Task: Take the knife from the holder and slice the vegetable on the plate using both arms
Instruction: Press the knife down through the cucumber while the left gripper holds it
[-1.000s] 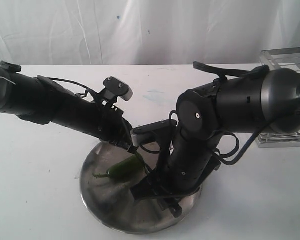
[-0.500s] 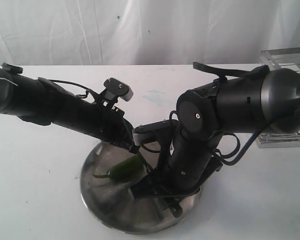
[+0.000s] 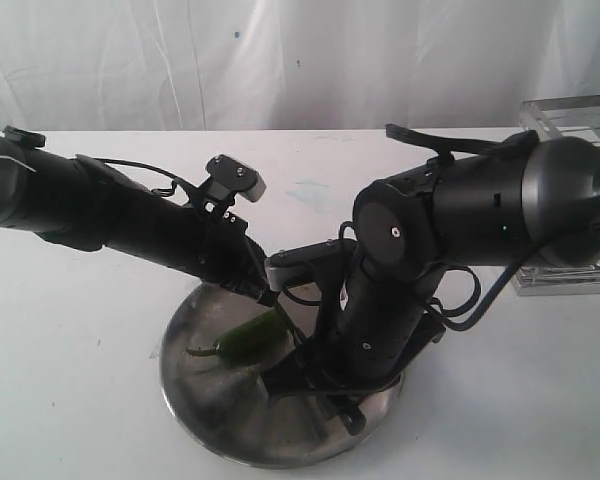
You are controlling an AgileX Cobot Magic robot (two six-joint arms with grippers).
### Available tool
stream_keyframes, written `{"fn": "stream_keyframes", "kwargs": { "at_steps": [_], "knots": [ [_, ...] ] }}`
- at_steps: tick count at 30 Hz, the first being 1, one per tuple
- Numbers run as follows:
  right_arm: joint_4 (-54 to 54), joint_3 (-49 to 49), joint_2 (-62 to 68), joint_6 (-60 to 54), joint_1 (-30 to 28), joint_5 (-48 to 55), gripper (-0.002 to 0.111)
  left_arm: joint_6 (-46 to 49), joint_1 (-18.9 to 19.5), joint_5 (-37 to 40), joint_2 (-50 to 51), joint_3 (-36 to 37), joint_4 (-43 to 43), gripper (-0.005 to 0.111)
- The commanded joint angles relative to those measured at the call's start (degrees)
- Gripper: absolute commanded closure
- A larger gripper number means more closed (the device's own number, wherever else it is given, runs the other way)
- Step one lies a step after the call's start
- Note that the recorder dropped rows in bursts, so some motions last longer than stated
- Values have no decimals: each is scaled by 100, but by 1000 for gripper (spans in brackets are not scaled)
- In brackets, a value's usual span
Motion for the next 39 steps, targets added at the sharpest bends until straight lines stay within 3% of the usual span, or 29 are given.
{"fn": "stream_keyframes", "kwargs": {
  "at_steps": [1, 9, 31, 39],
  "knots": [
    [-93, -5, -10, 25, 4, -12, 108, 127, -3, 89, 173, 7, -133, 107],
    [-225, -5, -10, 25, 4, -13, 108, 364, -3, 89, 616, 7, -133, 107],
    [-354, 4, 687, 25, 4, -28, 108, 369, -3, 122, 687, 7, -28, 107],
    [-354, 4, 687, -19, 4, 287, 108, 283, 13, -46, 17, -169, -64, 107]
  ]
}}
